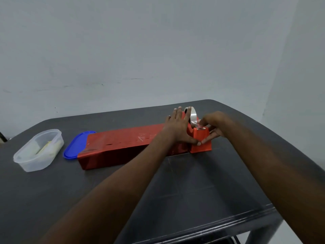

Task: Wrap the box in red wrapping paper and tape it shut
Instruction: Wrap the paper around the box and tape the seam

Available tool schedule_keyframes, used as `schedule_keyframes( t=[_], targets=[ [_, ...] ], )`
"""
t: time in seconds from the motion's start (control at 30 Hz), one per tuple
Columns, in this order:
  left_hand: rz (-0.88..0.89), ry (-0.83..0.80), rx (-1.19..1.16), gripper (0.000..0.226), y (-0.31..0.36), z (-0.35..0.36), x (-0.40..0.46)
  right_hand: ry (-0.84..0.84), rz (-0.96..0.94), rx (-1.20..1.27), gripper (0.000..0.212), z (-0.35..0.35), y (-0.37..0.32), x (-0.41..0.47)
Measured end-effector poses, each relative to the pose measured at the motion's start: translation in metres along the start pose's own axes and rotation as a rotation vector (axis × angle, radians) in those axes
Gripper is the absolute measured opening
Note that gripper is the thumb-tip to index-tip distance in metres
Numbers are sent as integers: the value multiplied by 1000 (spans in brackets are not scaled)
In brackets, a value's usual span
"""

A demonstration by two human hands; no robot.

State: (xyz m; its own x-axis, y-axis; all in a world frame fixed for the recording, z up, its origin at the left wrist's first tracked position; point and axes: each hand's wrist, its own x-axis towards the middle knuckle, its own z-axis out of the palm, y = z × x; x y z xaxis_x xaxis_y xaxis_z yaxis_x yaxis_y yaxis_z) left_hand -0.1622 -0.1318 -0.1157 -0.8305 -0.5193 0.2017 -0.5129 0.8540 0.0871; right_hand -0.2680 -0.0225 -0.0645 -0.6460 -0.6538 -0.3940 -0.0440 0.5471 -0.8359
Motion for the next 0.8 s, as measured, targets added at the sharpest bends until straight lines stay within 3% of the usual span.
schedule_keyframes(
  t=[0.13, 0.33, 0.47, 0.67, 0.8],
  targets=[
    [-9, -4, -5, 141, -1, 0, 0, 55, -46, 141, 31, 3, -1, -2],
    [5, 9, 25, 143, -4, 1, -6, 159, -179, 471, 1, 11, 24, -18],
    [16, -13, 38, 143, -8, 3, -12, 298, -266, 649, 10, 24, 61, -19],
    [20, -33, 38, 145, -10, 2, -14, 414, -283, 413, 22, 31, 95, -13],
    [26, -34, 11, 144, -15, 2, -19, 308, -260, 496, 20, 36, 108, -7]
  ],
)
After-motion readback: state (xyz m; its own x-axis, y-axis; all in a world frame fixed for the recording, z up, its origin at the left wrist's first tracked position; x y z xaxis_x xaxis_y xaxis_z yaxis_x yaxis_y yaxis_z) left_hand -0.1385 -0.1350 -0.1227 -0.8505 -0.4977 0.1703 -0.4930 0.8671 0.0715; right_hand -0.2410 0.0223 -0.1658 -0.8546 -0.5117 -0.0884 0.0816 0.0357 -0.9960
